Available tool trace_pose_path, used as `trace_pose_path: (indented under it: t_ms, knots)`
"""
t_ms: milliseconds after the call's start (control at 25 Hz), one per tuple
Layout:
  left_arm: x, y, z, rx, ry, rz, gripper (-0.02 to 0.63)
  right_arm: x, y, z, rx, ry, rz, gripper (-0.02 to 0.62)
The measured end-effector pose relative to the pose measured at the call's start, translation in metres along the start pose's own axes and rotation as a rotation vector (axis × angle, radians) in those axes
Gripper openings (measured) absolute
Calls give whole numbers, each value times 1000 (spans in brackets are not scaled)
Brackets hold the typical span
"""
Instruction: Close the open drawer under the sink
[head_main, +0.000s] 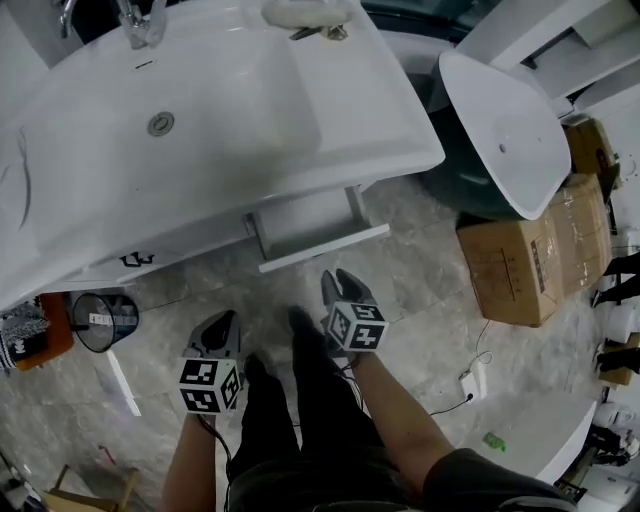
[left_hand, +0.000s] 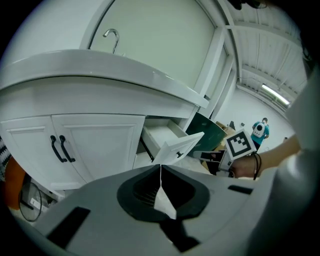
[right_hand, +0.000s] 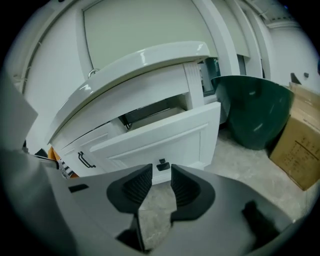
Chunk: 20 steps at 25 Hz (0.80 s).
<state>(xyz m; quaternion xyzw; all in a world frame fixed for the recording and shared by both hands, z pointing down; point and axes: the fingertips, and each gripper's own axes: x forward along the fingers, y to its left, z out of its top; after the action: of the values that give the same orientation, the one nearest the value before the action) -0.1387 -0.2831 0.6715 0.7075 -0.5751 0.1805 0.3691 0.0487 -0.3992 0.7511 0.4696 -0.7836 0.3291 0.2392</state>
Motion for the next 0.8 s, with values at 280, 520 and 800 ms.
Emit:
trace_pose_path:
  t_ms: [280, 520, 800]
  knots:
    - [31, 8, -11, -54, 24, 46, 15, 65, -1, -14, -105, 49, 52, 153]
    - [56, 7, -23, -98, 59, 50, 15, 93, -1, -14, -206, 65, 83, 152]
    - [72, 6, -21, -123, 64, 62, 15, 105, -2, -12, -270, 89, 98, 150]
